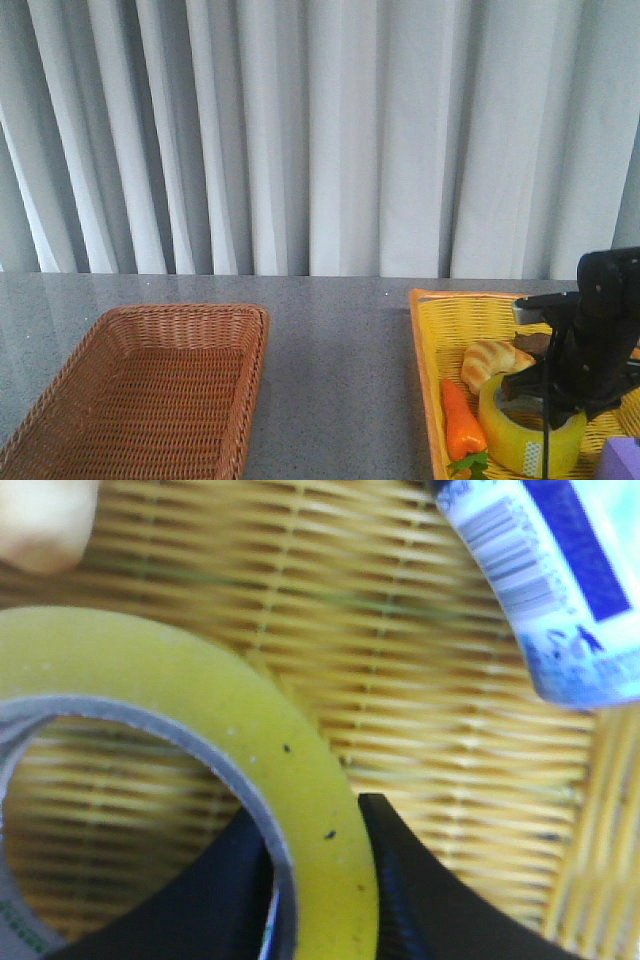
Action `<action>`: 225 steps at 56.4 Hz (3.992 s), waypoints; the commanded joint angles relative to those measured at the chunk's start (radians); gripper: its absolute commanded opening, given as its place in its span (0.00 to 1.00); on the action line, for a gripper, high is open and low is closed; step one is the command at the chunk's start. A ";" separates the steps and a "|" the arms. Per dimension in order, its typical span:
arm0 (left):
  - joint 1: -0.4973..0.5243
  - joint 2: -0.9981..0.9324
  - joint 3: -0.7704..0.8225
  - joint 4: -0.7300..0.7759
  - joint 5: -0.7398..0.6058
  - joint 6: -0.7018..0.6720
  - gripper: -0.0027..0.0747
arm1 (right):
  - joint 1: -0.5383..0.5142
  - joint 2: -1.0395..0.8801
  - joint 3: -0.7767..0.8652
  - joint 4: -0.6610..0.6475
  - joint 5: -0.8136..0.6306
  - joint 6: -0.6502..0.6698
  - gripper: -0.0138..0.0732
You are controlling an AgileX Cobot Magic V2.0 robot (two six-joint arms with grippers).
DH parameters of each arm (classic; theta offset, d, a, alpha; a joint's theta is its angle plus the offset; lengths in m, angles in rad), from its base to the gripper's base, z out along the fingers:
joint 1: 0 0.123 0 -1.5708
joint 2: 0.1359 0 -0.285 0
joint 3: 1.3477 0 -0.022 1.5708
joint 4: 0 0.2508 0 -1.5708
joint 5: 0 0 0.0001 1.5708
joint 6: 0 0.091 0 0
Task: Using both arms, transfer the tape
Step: 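Lower the right gripper into the yellow basket around the tape roll, then lift the tape roll with the right gripper and set it on the table, then open the right gripper and raise it away from the tape, then move the left gripper over the tape roll and grasp its rim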
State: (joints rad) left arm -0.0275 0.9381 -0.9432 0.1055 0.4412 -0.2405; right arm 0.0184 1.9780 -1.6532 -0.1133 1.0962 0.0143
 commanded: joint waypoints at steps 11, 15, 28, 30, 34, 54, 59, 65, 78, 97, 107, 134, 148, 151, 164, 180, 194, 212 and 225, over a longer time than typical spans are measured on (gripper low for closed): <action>-0.007 -0.008 -0.035 -0.003 -0.063 -0.008 0.77 | -0.001 -0.116 -0.205 0.122 0.018 -0.074 0.25; -0.007 -0.008 -0.035 -0.003 -0.063 -0.008 0.77 | 0.004 -0.132 -0.241 0.205 0.016 -0.109 0.25; -0.007 -0.008 -0.035 -0.003 -0.062 -0.008 0.77 | 0.111 -0.148 -0.318 0.305 0.010 -0.182 0.25; -0.007 -0.008 -0.035 -0.003 -0.062 -0.008 0.77 | 0.137 -0.148 -0.318 0.303 0.001 -0.182 0.25; -0.007 -0.008 -0.035 -0.003 -0.062 -0.008 0.77 | 0.191 -0.146 -0.318 0.292 -0.023 -0.184 0.25; -0.007 -0.008 -0.035 -0.003 -0.060 -0.008 0.77 | 0.381 -0.057 -0.318 0.167 -0.043 -0.183 0.25; -0.007 -0.008 -0.035 -0.003 -0.060 -0.008 0.77 | 0.387 -0.023 -0.318 0.170 -0.035 -0.181 0.25; -0.007 -0.008 -0.035 -0.003 -0.055 -0.008 0.77 | 0.387 0.012 -0.318 0.165 -0.033 -0.167 0.25; -0.007 -0.008 -0.035 -0.003 -0.055 -0.008 0.77 | 0.387 0.067 -0.318 0.125 -0.054 -0.168 0.25; -0.007 -0.008 -0.035 -0.003 -0.046 -0.008 0.77 | 0.387 0.132 -0.319 0.082 -0.074 -0.173 0.25; -0.007 -0.008 -0.035 -0.003 -0.039 -0.008 0.77 | 0.387 0.146 -0.319 0.071 -0.097 -0.172 0.27; -0.007 -0.008 -0.035 -0.003 -0.040 -0.008 0.77 | 0.387 0.148 -0.370 0.134 -0.092 -0.182 0.65; -0.007 -0.008 -0.035 -0.003 -0.041 -0.008 0.77 | 0.383 0.100 -0.370 0.132 -0.126 -0.182 0.65; -0.007 -0.008 -0.035 -0.002 -0.041 -0.007 0.77 | 0.375 0.071 -0.370 0.133 -0.152 -0.182 0.65; -0.007 -0.008 -0.035 -0.006 -0.052 0.046 0.77 | 0.291 -0.080 -0.370 0.144 -0.233 -0.145 0.61; -0.044 -0.008 -0.035 -0.006 -0.057 0.045 0.77 | 0.125 -0.294 -0.370 0.148 -0.237 -0.089 0.49; -0.056 -0.008 -0.035 -0.006 -0.064 0.045 0.77 | -0.039 -0.451 -0.341 0.148 -0.214 -0.081 0.24; -0.056 -0.008 -0.035 -0.006 -0.131 0.044 0.77 | -0.141 -0.580 -0.139 0.139 -0.275 -0.074 0.15; -0.081 -0.008 -0.040 -0.005 -0.111 0.058 0.77 | -0.141 -0.579 -0.083 0.129 -0.264 -0.076 0.15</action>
State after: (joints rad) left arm -0.0840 0.9384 -0.9432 0.1018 0.3956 -0.1944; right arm -0.1170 1.4287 -1.7183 0.0265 0.9009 -0.0622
